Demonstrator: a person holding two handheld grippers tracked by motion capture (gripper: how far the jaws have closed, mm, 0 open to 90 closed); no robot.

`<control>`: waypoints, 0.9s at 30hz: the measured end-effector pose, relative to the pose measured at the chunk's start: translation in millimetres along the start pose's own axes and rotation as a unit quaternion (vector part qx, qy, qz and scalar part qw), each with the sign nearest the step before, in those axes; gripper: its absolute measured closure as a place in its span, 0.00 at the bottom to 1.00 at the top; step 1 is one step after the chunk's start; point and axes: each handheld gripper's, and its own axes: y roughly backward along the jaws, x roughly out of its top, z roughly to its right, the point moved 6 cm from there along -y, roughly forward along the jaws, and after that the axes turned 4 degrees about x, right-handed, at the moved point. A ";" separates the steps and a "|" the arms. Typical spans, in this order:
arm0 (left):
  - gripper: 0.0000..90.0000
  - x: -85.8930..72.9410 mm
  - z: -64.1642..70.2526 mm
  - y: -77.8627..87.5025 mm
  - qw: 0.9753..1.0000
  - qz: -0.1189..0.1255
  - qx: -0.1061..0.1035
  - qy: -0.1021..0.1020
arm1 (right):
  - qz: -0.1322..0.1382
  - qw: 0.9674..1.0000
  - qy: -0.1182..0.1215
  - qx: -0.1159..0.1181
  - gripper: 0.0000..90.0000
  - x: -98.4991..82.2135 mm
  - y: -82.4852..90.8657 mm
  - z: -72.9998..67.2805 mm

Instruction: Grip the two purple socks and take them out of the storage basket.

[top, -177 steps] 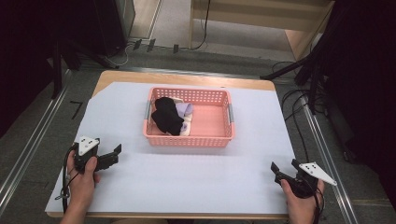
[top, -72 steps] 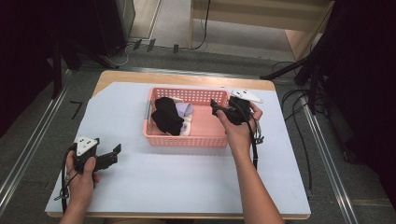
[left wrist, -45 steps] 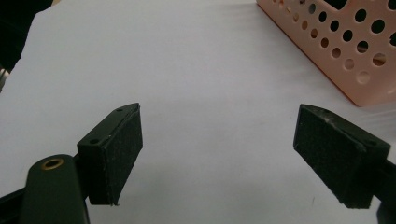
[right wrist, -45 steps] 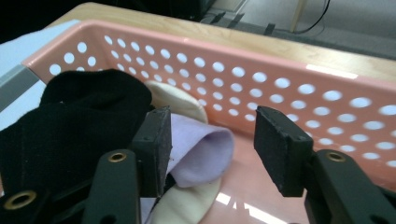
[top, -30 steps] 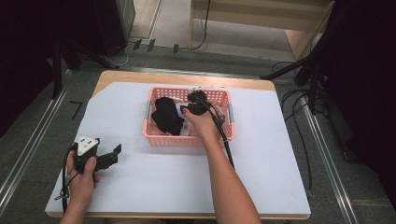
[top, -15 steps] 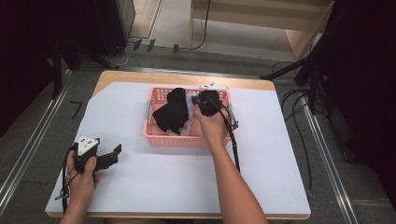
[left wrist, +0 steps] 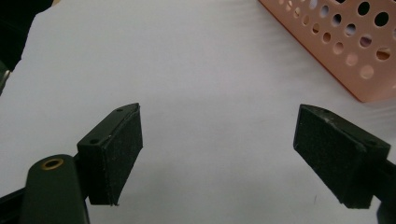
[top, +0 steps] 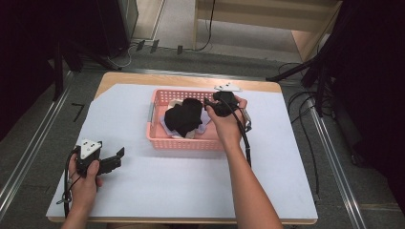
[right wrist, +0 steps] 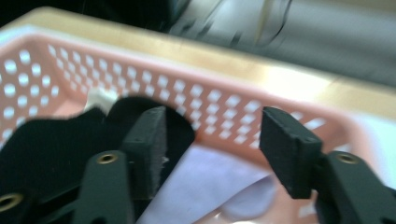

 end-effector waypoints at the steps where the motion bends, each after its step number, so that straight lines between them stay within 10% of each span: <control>1: 0.18 0.0 -0.1 0.1 1.000 0.000 0.000 0.002 | -0.018 1.000 -0.008 0.001 0.44 -3.9 -6.8 1.2; 6: 0.18 0.0 -0.5 0.5 1.000 0.001 -0.003 0.004 | -0.092 0.995 -0.044 -0.026 0.41 -24.0 -34.5 14.3; 13: 0.18 0.1 -0.8 0.4 1.000 0.002 -0.005 0.006 | -0.120 0.992 0.035 -0.019 0.27 -32.3 -54.0 8.2; 20: 0.18 0.0 -0.3 0.4 1.000 0.001 -0.004 0.002 | -0.165 0.985 0.041 0.019 0.24 -46.0 -59.5 2.3; 27: 0.18 -0.1 -0.5 0.7 1.000 0.001 -0.003 0.003 | -0.159 0.987 0.039 0.002 0.86 -42.1 -51.0 1.3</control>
